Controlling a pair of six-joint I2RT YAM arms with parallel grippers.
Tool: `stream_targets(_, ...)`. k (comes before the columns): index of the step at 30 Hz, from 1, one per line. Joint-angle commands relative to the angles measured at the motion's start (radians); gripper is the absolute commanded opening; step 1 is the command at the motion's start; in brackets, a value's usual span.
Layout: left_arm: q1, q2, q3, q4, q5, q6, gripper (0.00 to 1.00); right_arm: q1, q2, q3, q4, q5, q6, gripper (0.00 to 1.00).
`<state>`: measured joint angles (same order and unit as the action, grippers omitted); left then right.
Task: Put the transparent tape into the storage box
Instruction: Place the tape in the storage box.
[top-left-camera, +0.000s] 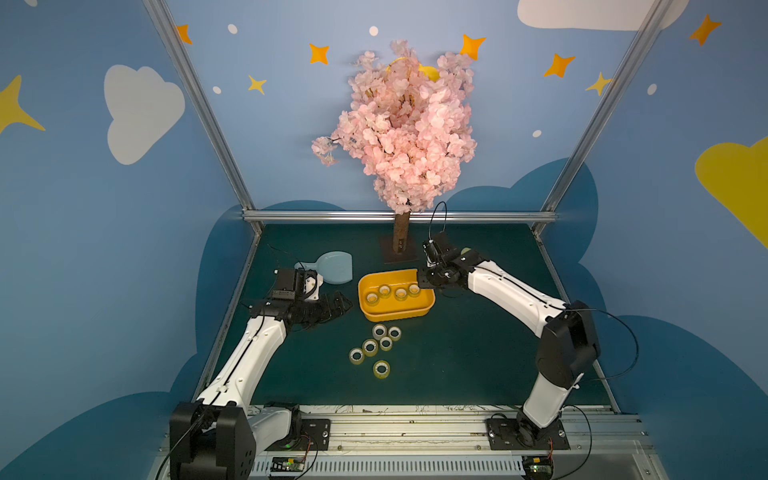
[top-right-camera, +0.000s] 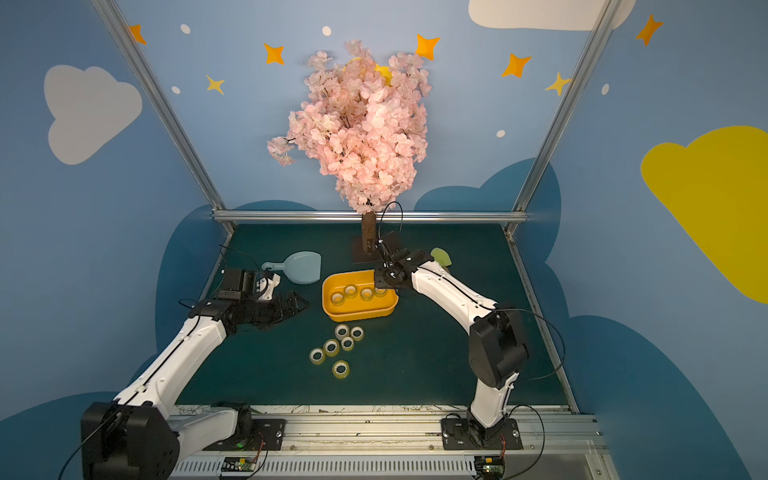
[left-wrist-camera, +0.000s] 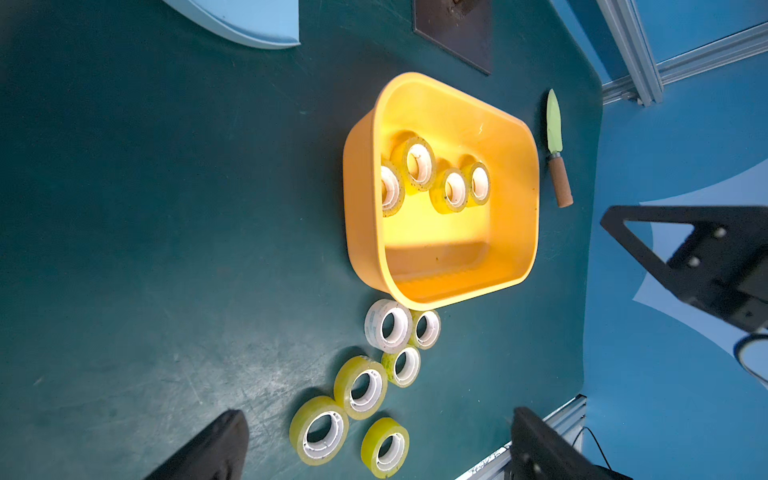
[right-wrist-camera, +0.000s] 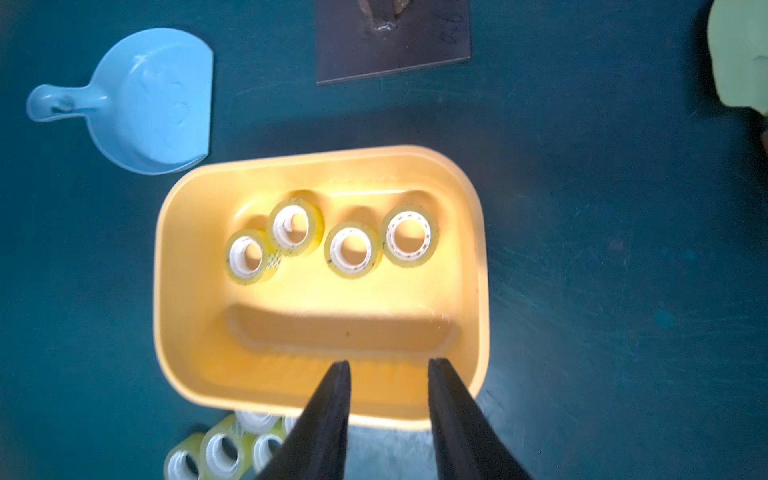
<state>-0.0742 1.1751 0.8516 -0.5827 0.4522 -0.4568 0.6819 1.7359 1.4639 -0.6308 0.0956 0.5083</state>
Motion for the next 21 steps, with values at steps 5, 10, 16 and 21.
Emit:
stream_targets(5,-0.002,0.006,0.016,0.005,0.005,0.010,1.00,0.096,-0.243,-0.356,0.119,-0.032,0.092,0.39)
stream_targets(10,-0.002,0.010,0.024,-0.008,-0.025,0.015,1.00,0.179,-0.339,-0.580,0.247,-0.081,0.208,0.39)
stream_targets(16,-0.001,0.003,0.030,-0.029,-0.057,0.023,1.00,0.273,-0.280,-0.651,0.332,-0.126,0.266,0.38)
stream_targets(21,0.020,-0.009,0.030,-0.024,-0.042,0.020,1.00,0.351,-0.163,-0.522,0.297,-0.200,0.169,0.37)
